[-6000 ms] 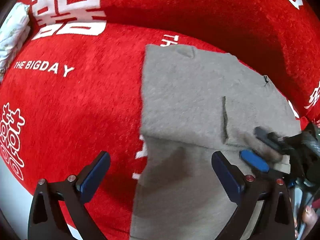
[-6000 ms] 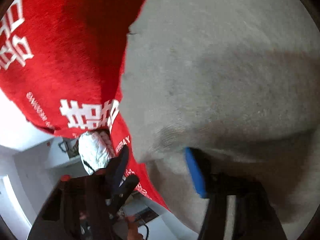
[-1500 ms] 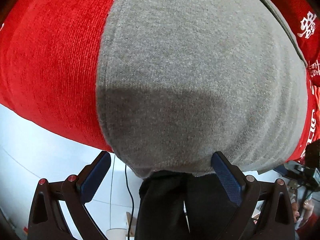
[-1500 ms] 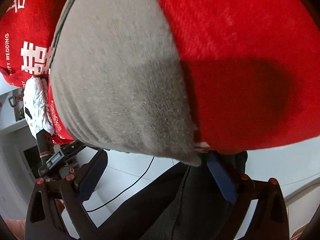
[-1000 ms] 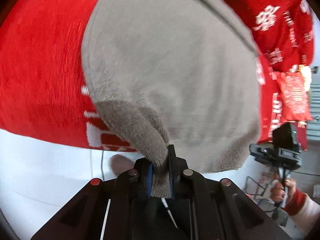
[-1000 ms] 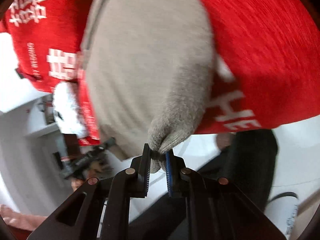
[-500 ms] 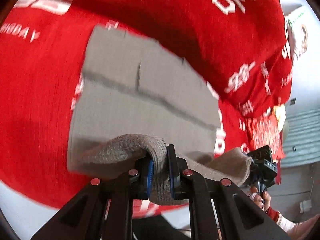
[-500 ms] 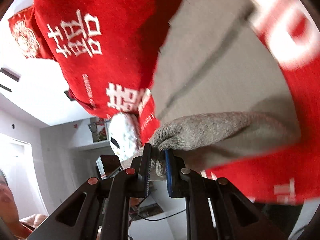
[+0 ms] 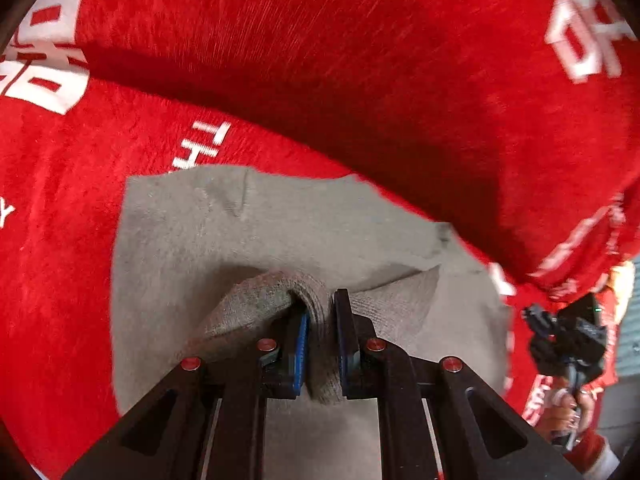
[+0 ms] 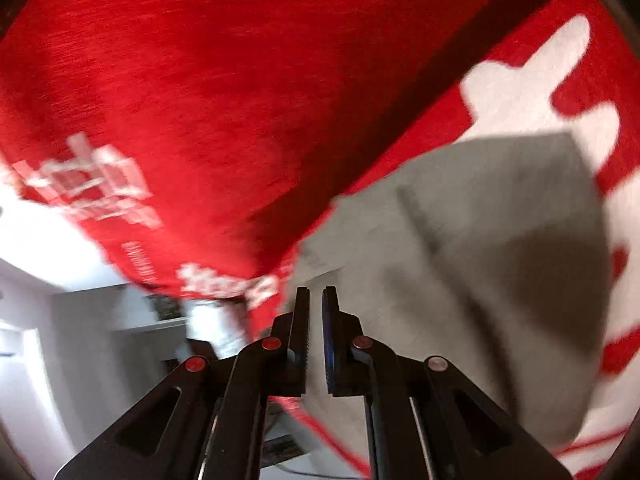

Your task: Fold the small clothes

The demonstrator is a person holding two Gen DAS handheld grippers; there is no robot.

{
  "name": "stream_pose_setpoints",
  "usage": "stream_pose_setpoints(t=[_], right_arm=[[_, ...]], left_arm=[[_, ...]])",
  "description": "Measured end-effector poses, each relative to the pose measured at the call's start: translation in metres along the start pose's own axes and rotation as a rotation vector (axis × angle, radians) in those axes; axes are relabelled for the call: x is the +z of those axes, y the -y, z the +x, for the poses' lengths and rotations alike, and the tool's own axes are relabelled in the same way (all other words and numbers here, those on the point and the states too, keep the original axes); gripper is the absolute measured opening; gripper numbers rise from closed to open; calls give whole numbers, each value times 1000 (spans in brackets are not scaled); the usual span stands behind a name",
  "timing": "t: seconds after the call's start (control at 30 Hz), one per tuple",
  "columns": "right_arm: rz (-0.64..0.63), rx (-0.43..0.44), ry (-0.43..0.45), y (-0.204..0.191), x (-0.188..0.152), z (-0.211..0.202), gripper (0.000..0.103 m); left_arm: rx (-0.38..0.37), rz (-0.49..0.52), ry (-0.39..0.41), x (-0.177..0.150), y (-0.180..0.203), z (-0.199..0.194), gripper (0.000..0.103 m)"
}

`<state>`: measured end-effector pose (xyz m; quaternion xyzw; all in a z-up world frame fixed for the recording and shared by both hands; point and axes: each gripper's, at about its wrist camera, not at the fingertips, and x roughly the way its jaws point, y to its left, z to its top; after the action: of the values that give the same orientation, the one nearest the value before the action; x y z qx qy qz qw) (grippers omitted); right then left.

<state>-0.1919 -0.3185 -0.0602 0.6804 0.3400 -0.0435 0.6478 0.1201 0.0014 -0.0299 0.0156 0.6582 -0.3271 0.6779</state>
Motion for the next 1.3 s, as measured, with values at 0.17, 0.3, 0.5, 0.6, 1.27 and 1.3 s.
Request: stream_pose_setpoints(t=[0.17,0.3,0.5,0.6,1.27,1.3], right_arm=[[-203,-289,-57,-19,2,14,26],[-289,-368,-91,-31,7,31,54],[-297,-462,-83,-28,12,42,50],[-348,-490,-114,-32,5,46,7],[-356,-599,-42,-31,25,37,9],[-353,-597,-41,-32,26,34,9]], left_arm=[[15,-27,-25,5,-8,11,14],[25,-19,-44,12,-5,9,14],[25,-27,-51,8,-6,6,14],[19,-35,-57,8,-8,4,14],[204,-41,41,38,-17,-46,14],[219,-42,55,39,-19,-53,14]])
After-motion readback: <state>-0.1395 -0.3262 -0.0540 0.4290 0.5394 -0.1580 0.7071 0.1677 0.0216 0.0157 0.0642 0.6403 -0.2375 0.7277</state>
